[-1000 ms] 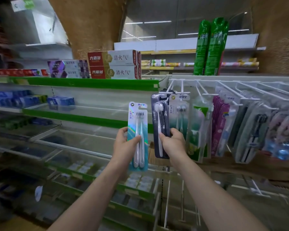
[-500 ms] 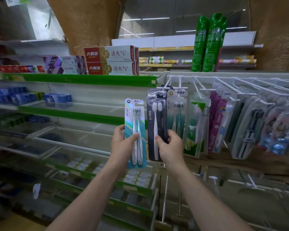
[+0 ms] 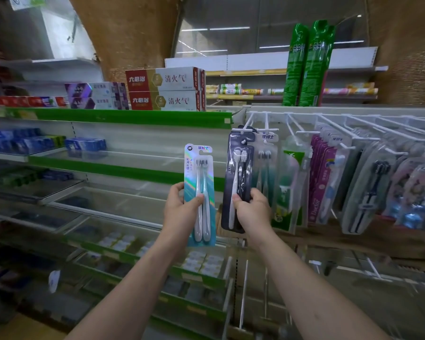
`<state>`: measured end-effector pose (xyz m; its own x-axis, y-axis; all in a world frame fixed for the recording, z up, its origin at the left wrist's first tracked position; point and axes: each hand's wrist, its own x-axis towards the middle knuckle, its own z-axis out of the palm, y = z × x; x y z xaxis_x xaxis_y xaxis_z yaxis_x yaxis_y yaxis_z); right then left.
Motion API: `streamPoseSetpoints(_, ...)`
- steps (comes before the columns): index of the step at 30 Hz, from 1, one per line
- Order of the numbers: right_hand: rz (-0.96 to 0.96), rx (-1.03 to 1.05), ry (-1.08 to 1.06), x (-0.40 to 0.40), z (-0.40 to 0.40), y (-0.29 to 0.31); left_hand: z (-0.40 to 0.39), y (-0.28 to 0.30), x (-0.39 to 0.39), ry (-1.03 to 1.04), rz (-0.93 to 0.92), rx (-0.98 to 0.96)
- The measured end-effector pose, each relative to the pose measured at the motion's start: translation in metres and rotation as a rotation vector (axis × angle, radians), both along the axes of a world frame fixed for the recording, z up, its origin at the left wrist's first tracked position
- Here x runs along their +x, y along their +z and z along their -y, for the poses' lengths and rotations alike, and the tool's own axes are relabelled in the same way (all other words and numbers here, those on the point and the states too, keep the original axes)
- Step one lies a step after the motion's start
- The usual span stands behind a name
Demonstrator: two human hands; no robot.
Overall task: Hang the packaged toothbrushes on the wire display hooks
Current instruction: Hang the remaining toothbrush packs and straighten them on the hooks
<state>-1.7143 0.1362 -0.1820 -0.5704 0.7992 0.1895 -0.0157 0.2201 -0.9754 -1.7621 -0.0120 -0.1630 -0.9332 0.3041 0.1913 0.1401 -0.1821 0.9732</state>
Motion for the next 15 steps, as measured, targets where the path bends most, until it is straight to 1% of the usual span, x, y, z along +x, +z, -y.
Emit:
streamPoseSetpoints(4, 0.061, -0.019, -0.027, -0.015, -0.007, 0.006, 0.0, 0.001, -0.005, -0.005, -0.012, -0.001)
streamPoseSetpoints(8, 0.108, 0.008, -0.049, -0.026, -0.011, 0.009, -0.001, -0.002, -0.008, 0.014, -0.041, -0.035)
streamPoseSetpoints(12, 0.178, 0.011, -0.053, -0.026, -0.011, 0.006, -0.003, -0.002, -0.008, 0.032, -0.066, -0.065)
streamPoseSetpoints(15, 0.207, 0.006, -0.064, -0.018, -0.009, 0.003, -0.004, -0.003, -0.004, 0.003, -0.075, -0.073)
